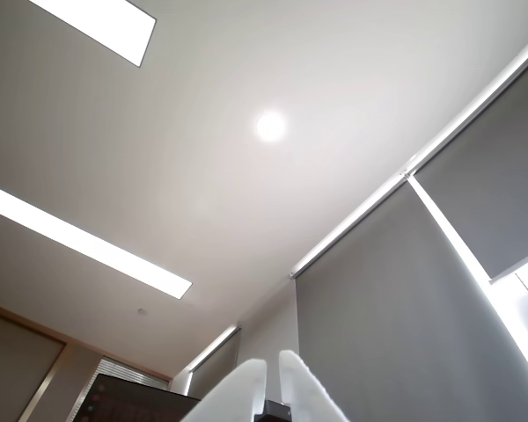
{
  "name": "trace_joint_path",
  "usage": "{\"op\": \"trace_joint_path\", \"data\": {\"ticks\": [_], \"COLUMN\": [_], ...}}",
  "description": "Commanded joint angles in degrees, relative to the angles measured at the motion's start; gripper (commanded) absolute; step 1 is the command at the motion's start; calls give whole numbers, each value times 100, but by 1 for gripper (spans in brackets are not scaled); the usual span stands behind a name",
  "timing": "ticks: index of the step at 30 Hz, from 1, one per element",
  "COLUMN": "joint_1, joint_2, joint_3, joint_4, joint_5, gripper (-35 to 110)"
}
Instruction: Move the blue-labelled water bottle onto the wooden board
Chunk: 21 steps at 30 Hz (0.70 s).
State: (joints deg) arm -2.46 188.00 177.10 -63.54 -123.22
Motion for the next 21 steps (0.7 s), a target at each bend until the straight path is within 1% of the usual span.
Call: {"op": "trace_joint_path", "data": {"ticks": [1, 11, 13, 15, 21], "joint_1": [-123, -123, -105, -88, -79], "joint_2": [97, 97, 97, 97, 70], "joint_3": [88, 88, 26, -255, -1635], "joint_4": [0, 105, 290, 844, 3146], "joint_5": [-149, -211, -220, -255, -220], "gripper": [0, 0, 0, 0, 0]}}
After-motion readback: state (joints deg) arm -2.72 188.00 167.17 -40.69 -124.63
